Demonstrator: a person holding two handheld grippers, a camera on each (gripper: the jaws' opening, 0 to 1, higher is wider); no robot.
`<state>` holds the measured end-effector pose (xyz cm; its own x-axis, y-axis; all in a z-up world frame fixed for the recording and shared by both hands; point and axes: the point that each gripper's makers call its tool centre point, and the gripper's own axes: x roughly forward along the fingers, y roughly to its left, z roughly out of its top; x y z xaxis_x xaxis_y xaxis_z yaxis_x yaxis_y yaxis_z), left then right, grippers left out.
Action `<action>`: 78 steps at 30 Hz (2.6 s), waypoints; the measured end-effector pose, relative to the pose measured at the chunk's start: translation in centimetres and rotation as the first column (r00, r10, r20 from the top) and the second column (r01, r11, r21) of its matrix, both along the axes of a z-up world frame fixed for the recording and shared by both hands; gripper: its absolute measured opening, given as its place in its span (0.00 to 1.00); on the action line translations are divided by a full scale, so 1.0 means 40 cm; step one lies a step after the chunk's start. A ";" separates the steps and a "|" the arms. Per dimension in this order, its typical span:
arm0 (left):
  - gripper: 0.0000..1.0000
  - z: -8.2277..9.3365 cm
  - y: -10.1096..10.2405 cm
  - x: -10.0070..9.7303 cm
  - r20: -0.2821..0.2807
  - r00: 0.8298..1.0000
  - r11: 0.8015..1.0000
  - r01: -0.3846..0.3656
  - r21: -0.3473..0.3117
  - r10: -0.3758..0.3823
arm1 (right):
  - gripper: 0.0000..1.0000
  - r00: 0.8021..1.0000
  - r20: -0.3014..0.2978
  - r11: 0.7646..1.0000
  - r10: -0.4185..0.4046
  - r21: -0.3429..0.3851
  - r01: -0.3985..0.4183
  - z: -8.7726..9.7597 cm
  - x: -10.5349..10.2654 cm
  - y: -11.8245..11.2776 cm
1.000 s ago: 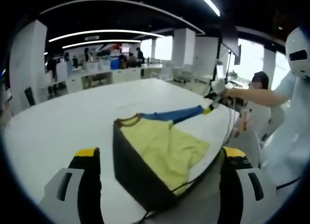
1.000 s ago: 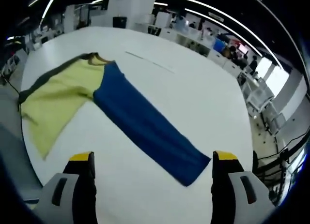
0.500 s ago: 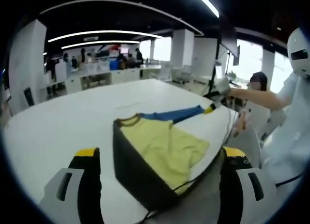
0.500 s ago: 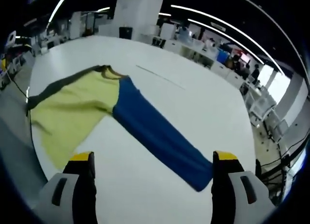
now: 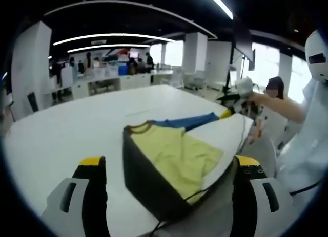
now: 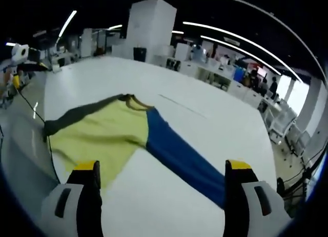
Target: Fold the garment on the visible template until the final outline fits inside the template.
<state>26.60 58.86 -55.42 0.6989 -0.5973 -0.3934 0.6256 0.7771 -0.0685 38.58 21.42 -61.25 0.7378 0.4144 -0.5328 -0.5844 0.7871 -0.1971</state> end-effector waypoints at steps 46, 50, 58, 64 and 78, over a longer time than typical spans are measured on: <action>0.57 -0.157 0.001 -0.014 -0.148 0.989 0.991 0.034 0.130 -0.015 | 1.00 0.995 0.089 0.996 0.054 0.071 -0.060 0.091 -0.231 0.162; 0.46 -0.184 -0.016 -0.014 -0.169 0.985 0.984 0.075 0.163 -0.048 | 1.00 0.993 0.101 0.996 0.054 0.065 -0.060 0.099 -0.229 0.168; 0.27 -0.267 -0.030 -0.006 -0.237 0.967 0.956 0.150 0.250 -0.090 | 1.00 0.994 0.091 0.995 0.058 0.073 -0.064 0.092 -0.233 0.177; 0.22 -0.321 -0.029 0.008 -0.300 0.948 0.943 0.191 0.274 -0.104 | 1.00 0.996 0.079 0.996 0.048 0.075 -0.054 0.084 -0.235 0.171; 0.25 -0.397 -0.074 0.007 -0.423 0.889 0.908 0.311 0.282 -0.174 | 1.00 0.997 0.064 0.995 0.050 0.087 -0.056 0.065 -0.237 0.176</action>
